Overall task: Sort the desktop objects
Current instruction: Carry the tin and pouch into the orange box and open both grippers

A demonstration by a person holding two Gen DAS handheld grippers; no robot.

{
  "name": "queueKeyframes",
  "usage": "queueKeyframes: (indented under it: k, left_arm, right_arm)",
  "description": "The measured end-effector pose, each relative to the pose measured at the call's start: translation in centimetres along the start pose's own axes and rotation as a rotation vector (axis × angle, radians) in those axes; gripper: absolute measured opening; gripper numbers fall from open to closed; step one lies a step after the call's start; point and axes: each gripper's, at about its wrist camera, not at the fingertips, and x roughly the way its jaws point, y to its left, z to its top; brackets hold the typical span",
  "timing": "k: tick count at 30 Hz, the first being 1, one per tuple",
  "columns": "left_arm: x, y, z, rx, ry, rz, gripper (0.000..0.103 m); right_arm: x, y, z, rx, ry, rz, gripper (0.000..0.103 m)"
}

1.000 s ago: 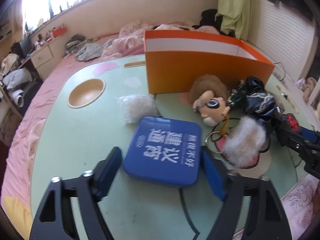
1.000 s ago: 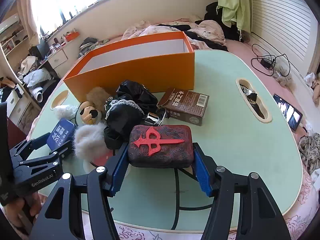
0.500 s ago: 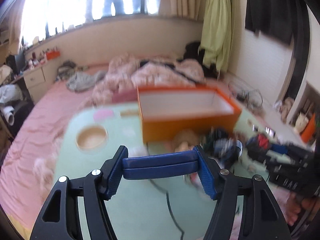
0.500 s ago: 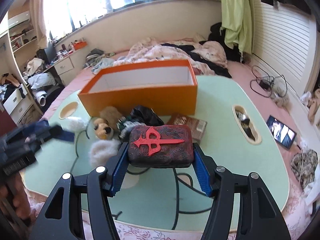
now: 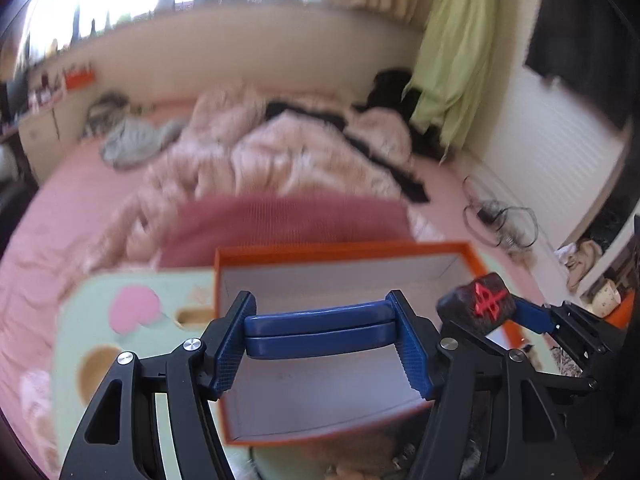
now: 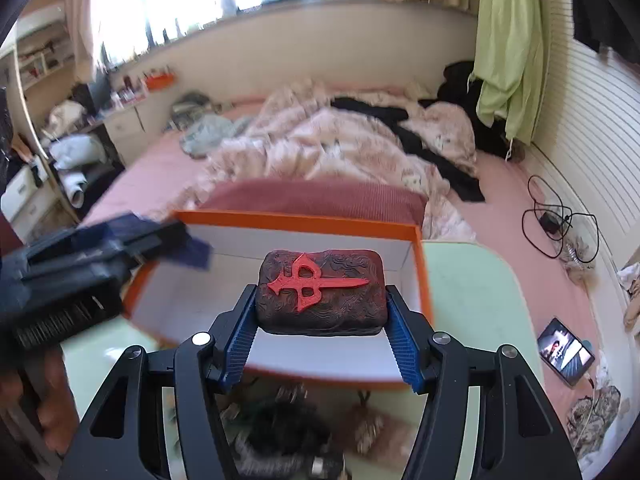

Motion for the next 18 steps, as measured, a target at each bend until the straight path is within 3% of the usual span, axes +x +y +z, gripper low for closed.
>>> queueKeyframes:
  k: [5,8,11,13,18]
  left_arm:
    - [1.5,0.0,-0.7,0.029,-0.001,0.066,0.067]
    - [0.4,0.6,-0.8,-0.022,-0.012,-0.013,0.079]
    - [-1.9,1.3,-1.0,-0.076,-0.073,-0.037,0.091]
    - [-4.0,1.8,-1.6,-0.088,-0.105,-0.046,0.094]
    - [-7.6,1.7,-6.2,-0.028,-0.066,0.016,0.102]
  right_arm:
    - [4.9,0.4,-0.1,-0.028,0.087,-0.059,0.061]
    - [5.3,0.5,-0.2,-0.019,0.062,-0.096,0.061]
    - [2.8,0.2,-0.6,0.017,-0.041,-0.090,0.062]
    - [0.5,-0.3,-1.0,0.047,-0.091,-0.089,0.064]
    - [-5.1,-1.5,-4.0,0.091,-0.115,0.016,0.069]
